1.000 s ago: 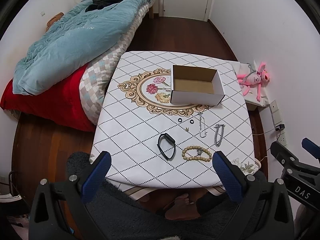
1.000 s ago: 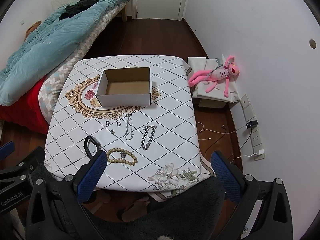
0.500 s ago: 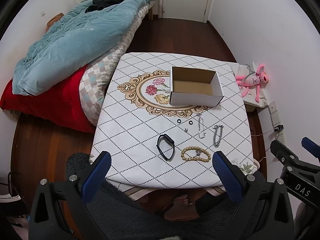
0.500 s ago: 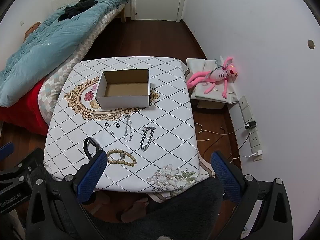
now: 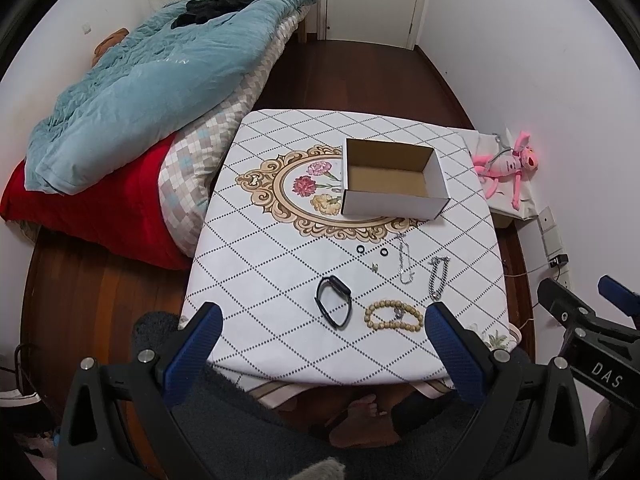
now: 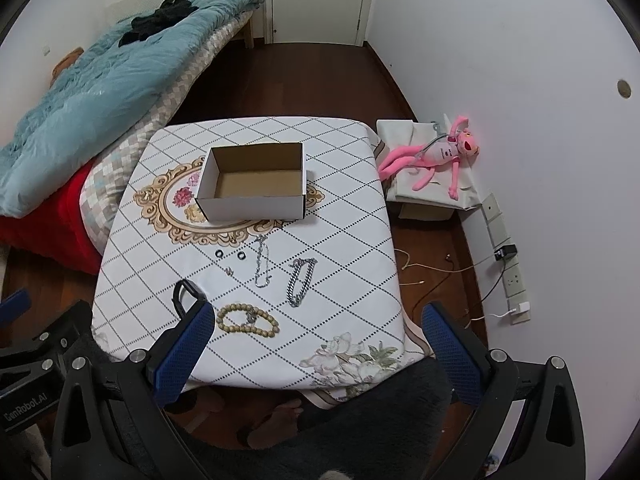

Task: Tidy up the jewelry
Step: 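Grasp the black watch band with the left tool while the right tool grasps the wooden bead bracelet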

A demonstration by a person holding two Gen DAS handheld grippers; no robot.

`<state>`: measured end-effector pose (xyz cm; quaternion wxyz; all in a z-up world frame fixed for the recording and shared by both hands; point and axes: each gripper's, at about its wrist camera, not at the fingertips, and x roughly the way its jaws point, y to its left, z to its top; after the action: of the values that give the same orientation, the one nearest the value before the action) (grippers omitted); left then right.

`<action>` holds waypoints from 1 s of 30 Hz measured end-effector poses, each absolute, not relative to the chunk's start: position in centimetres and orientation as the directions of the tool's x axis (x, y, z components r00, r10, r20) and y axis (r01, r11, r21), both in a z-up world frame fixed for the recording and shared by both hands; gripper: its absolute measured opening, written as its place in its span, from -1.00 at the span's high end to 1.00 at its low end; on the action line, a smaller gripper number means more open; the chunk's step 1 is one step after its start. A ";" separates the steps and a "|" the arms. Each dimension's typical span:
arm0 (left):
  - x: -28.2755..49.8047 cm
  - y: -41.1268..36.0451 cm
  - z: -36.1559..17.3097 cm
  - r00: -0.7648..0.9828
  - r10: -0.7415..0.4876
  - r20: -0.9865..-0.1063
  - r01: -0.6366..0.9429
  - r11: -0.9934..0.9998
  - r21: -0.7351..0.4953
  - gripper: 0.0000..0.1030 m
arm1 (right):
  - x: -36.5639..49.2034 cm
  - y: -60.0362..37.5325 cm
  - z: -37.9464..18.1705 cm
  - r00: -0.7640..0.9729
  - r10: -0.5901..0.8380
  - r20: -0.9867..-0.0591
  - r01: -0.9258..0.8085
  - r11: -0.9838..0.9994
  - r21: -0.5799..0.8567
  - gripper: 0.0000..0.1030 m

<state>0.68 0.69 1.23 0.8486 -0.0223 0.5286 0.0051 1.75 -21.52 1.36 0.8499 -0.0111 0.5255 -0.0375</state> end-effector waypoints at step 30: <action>7.8 1.3 -21.1 0.097 -0.051 -0.994 -0.027 0.998 -0.054 0.03 | 6.6 -19.4 -25.1 0.073 0.088 -0.993 0.056 0.994 0.092 0.23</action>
<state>7.80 1.26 -21.09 0.7401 -0.0288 0.6719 -0.0082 6.64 -19.42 -25.06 0.7306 0.0527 0.6807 0.0110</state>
